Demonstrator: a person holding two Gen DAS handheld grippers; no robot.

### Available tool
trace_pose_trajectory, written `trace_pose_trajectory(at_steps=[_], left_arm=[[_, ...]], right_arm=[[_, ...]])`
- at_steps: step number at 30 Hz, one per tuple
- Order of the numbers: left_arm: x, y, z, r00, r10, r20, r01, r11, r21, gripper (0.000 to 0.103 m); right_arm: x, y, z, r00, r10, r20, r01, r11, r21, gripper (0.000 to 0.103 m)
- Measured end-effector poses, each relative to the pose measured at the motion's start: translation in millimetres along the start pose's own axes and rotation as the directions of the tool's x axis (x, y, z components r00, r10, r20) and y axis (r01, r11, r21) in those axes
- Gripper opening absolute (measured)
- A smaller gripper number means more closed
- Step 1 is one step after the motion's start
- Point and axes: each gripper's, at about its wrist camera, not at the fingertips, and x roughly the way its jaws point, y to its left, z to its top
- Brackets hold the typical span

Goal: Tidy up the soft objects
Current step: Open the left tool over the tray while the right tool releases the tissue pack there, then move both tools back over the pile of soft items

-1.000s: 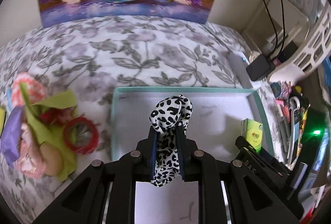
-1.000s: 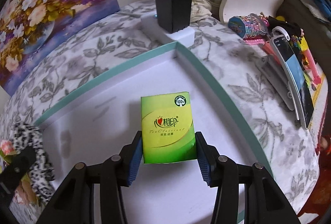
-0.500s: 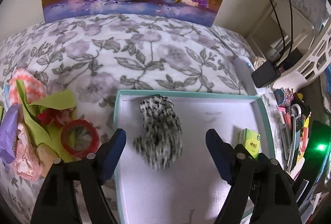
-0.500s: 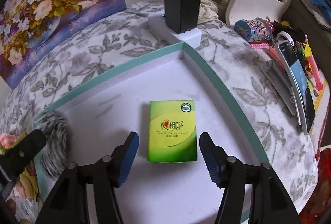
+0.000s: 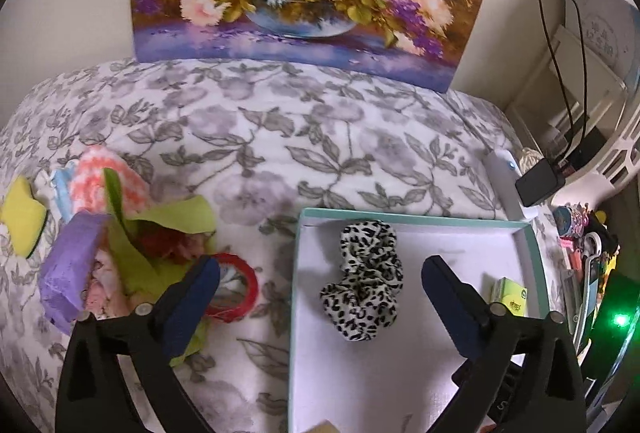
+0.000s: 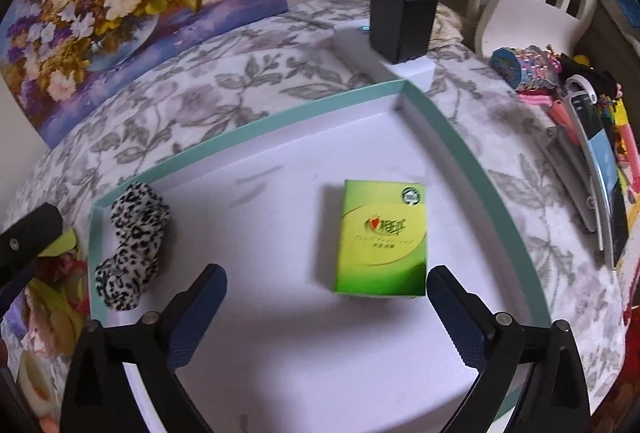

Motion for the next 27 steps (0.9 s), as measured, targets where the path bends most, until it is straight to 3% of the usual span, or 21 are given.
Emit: trace_pose_trajectory(at_steps=[9,13,20,27], left_arm=[[-9.1,28.8,0.7,1.0,0.029,-0.008,-0.03,0.997,-0.069,0.103],[-20.3,44.2,1.6,0.997,0.074,-0.001,-0.074,0.993,-0.09,0.103],[-50.3,80.1,6.8,0.981,0.184,0.064,-0.172,0.973,-0.154,0.103],[-85.1,123.3,9.0,0.963,0.242,0.117,-0.209,0.948,-0.239,0.103]], right_arm=[[-6.3,3.3,-4.0,0.999,0.024,0.027,-0.023,1.0,-0.01,0.103],[-12.4,7.5,-5.1,0.998,0.045,0.044,-0.044,0.999,-0.017,0.103],[-27.4,14.5,-7.0,0.995,0.059,0.084,-0.06,0.998,0.007,0.103],[-37.4,32.3,-11.1,0.991,0.109,0.071,-0.109,0.994,-0.008,0.103]])
